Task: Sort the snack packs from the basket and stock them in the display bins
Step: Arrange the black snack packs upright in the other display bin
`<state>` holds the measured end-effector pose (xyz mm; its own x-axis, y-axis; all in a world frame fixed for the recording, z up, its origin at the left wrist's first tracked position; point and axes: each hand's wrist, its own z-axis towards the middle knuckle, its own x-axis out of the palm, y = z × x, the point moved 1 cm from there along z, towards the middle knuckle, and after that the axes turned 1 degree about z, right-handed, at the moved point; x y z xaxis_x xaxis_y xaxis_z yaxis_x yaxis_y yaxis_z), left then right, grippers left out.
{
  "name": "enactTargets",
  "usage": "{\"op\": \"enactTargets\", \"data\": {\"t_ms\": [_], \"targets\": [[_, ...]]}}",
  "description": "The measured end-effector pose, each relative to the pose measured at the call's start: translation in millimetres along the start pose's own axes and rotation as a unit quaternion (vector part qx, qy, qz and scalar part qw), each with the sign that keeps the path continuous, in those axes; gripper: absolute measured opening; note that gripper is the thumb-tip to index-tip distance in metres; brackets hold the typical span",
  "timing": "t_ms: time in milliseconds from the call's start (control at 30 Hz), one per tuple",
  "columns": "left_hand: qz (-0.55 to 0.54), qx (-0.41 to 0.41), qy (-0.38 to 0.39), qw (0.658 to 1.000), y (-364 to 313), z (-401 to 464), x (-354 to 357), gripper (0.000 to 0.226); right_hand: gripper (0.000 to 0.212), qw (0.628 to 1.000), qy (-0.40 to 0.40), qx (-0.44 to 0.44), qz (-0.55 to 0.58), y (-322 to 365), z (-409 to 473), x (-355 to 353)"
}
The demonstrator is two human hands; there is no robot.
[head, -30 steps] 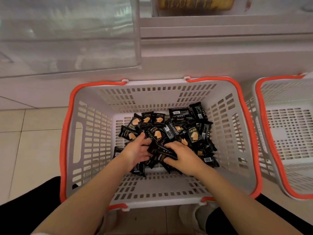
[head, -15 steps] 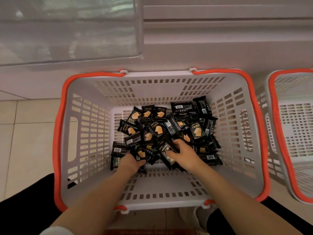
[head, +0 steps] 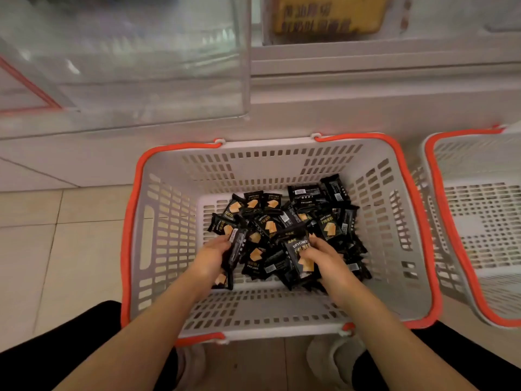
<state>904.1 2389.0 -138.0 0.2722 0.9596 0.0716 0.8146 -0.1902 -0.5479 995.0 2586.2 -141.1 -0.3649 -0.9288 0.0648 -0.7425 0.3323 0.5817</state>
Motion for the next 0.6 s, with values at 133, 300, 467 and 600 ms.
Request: {"op": "enactTargets", "data": {"t_ms": [133, 300, 467, 600], "targets": [[-0.273, -0.054, 0.189, 0.942, -18.4, -31.9, 21.0, 0.061, 0.021, 0.994, 0.018, -0.028, 0.108, 13.3, -30.3, 11.9], [-0.3, -0.011, 0.275, 0.914, -20.4, -51.5, 30.5, 0.05, 0.026, 0.98, 0.086, -0.082, 0.162, 26.6, -59.9, 19.8], [-0.246, 0.005, 0.169, 0.954, -13.0, -61.0, 27.4, 0.044, 0.028, 0.982, 0.089, -0.147, 0.076, 30.1, -85.8, 20.6], [-0.207, 0.05, 0.13, 0.968, -6.7, -64.8, 30.5, 0.038, 0.03, 0.978, 0.091, -0.109, 0.154, 18.6, -91.2, 22.7]]}}
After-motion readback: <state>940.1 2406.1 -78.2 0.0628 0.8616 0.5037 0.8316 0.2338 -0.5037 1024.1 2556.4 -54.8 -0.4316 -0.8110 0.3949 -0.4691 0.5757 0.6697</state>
